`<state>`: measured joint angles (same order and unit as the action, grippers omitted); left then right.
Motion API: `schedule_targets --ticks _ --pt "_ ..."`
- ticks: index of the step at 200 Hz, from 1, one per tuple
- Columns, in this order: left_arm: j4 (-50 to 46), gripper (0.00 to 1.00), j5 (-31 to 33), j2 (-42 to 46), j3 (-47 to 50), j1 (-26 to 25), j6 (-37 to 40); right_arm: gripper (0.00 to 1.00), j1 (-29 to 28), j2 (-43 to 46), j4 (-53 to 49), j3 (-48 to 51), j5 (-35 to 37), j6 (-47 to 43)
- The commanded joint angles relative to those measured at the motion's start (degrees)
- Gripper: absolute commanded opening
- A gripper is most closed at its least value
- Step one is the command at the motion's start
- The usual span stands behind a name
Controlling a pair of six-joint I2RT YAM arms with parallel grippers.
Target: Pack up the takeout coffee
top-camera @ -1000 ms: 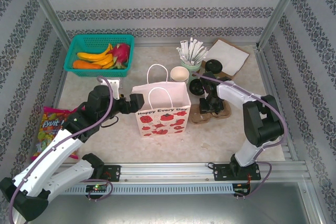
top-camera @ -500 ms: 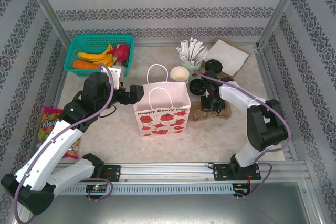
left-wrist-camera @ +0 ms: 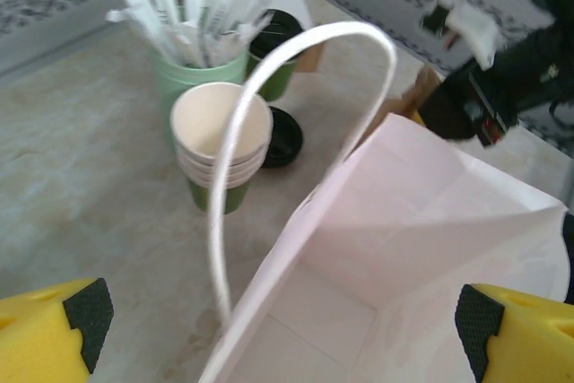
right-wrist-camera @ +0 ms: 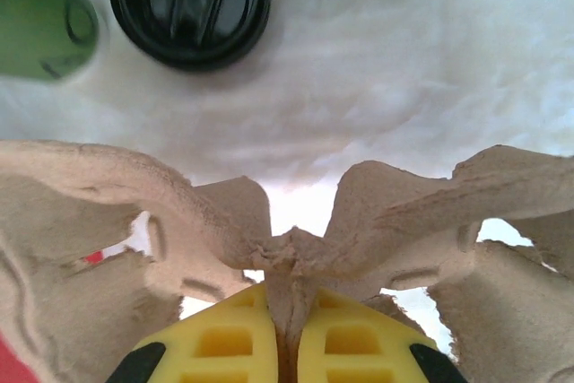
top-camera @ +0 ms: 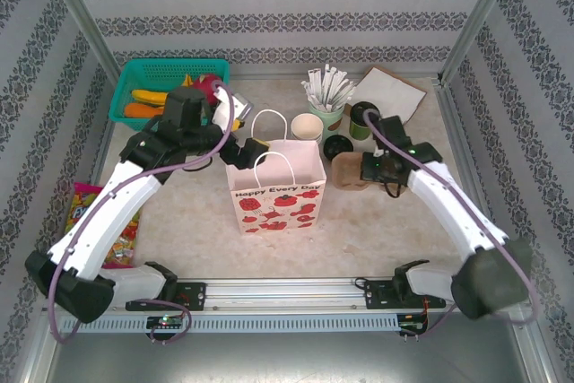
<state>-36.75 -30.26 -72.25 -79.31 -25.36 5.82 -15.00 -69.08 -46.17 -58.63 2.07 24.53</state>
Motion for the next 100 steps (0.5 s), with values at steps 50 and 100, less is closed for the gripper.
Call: schedule_targets --ticks 50,100 --pt "-0.3 0.73 -3.3 -9.5 -9.3 0.6 6.7 0.0 3.0 12.3 -2.1 -1.7 -6.9 6.6" --pt "5.3 0.0 -2.6 -10.1 -10.1 0.3 -0.7 0.0 3.0 12.5 -2.5 -7.1 -17.8 6.8"
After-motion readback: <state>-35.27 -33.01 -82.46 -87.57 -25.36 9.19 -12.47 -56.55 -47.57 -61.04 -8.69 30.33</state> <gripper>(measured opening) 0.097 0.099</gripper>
